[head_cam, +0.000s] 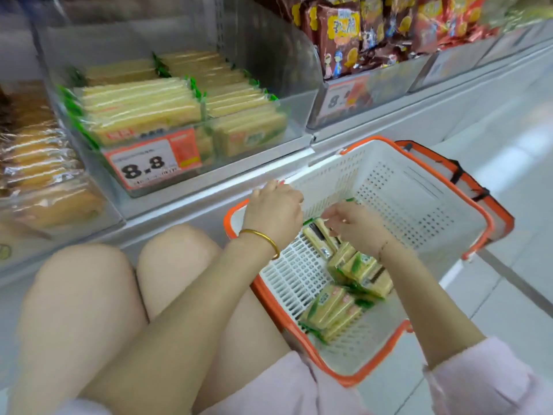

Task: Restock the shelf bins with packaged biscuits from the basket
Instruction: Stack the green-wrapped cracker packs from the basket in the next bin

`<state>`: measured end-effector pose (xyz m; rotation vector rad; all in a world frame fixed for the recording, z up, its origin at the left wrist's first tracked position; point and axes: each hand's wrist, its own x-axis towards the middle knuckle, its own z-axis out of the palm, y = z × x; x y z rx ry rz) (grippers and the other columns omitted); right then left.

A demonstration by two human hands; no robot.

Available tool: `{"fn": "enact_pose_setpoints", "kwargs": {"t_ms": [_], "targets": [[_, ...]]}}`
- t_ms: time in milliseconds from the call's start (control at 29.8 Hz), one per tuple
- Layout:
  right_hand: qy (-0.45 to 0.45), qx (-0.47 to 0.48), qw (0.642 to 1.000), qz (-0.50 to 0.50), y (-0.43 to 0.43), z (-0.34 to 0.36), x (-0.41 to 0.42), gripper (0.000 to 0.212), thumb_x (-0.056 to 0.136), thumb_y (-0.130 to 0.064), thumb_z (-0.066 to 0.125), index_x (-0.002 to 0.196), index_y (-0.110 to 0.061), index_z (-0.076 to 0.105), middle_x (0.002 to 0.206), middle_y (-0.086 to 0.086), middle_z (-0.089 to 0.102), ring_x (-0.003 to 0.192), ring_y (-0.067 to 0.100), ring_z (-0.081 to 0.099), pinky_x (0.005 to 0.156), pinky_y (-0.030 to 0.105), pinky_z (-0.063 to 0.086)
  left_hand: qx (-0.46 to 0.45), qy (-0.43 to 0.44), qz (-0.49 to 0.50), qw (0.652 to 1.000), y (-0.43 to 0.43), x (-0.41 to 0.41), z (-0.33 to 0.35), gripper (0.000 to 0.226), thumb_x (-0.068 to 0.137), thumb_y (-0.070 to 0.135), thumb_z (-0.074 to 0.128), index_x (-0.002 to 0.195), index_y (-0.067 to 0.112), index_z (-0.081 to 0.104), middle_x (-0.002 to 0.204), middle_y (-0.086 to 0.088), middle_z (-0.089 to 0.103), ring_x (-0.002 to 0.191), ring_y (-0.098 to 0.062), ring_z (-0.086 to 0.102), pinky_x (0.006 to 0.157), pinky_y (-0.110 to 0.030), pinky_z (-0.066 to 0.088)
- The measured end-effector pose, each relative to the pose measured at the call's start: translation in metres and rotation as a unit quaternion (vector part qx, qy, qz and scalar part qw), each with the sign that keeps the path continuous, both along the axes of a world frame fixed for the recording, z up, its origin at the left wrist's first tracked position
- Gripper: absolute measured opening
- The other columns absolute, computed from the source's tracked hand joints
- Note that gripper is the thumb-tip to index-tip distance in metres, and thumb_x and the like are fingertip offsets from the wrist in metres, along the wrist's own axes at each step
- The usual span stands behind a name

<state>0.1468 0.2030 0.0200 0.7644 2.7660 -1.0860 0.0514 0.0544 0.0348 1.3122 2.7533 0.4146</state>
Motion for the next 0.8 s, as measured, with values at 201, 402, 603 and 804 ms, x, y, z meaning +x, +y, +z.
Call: {"fn": "enact_pose_setpoints", "kwargs": {"t_ms": [201,402,603,804], "targets": [[-0.384,0.117,0.871,0.283,0.013,-0.098,0.010,0.061,0.086,-0.002,0.056,0.142,-0.013,0.034,0.146,0.011,0.037,0.124,0.029,0.048,0.101,0.040,0.044,-0.005,-0.181,0.034,0.983,0.021,-0.008,-0.041,0.031,0.091,0.010,0.043,0.112,0.010,0.064,0.116,-0.011,0.063,0.113,-0.030,0.053,0.095,-0.041,0.046],[-0.414,0.259,0.741,0.461,-0.006,-0.161,0.014,0.073,0.083,-0.003,0.063,0.144,-0.014,0.025,0.148,0.014,0.030,0.134,0.034,0.032,0.103,0.048,0.039,-0.024,-0.202,0.042,0.978,0.026,-0.014,-0.048,0.030,0.091,0.011,0.042,0.111,0.010,0.064,0.112,-0.011,0.064,0.106,-0.028,0.057,0.092,-0.039,0.048],[-0.460,0.239,0.722,0.459,-0.007,-0.169,0.015,0.085,0.073,-0.032,0.078,0.141,-0.012,0.030,0.136,0.012,0.037,0.117,0.032,0.050,0.086,0.040,0.049,-0.017,-0.217,0.053,0.975,0.025,-0.016,-0.052,0.032,0.090,0.008,0.040,0.111,0.013,0.064,0.113,-0.008,0.063,0.104,-0.025,0.057,0.090,-0.035,0.048],[-0.460,0.240,0.715,0.469,-0.009,-0.164,0.017,0.064,0.074,-0.038,0.074,0.125,-0.013,0.045,0.116,0.007,0.056,0.094,0.025,0.055,0.070,0.035,0.047,-0.018,-0.230,0.054,0.972,0.020,-0.016,-0.050,0.032,0.091,0.010,0.040,0.111,0.014,0.064,0.115,-0.007,0.063,0.105,-0.025,0.057,0.090,-0.035,0.047]]}}
